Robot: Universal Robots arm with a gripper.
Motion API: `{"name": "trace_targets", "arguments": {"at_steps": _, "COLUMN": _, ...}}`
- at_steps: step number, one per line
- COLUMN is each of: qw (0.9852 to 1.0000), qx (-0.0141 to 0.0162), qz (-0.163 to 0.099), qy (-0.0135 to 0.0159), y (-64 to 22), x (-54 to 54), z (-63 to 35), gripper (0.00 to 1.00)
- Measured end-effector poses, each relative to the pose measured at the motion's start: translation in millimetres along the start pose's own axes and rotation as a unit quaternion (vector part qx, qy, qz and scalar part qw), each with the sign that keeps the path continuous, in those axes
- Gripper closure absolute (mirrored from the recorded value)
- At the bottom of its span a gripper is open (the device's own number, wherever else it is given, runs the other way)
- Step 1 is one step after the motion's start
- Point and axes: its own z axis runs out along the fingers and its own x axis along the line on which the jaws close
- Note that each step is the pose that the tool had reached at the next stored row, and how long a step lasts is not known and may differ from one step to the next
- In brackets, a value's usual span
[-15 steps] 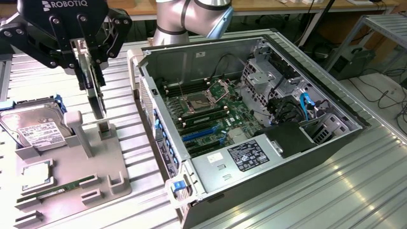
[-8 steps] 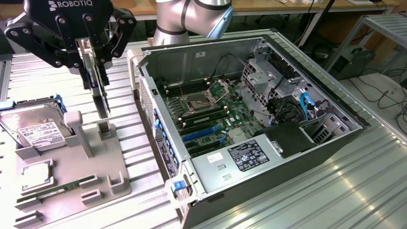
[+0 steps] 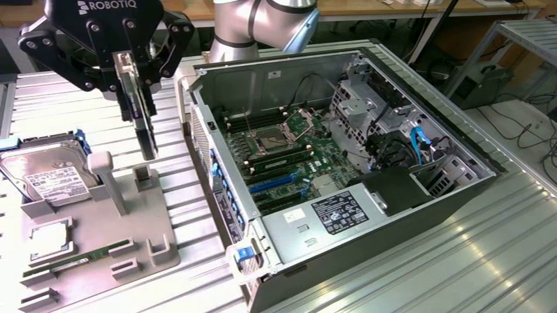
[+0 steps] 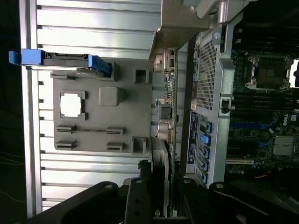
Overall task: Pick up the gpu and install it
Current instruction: 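Pick up the gpu and move the gpu toward the slot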
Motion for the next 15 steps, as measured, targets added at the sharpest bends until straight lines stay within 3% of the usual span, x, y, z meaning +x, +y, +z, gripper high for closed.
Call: {"name": "trace_targets", "arguments": {"at_steps": 15, "qw": 1.0, "qx": 0.0, "qz": 0.0, "qy": 0.0, "y": -0.6, "x": -12.1, "z": 0.3, "gripper": 0.73}}
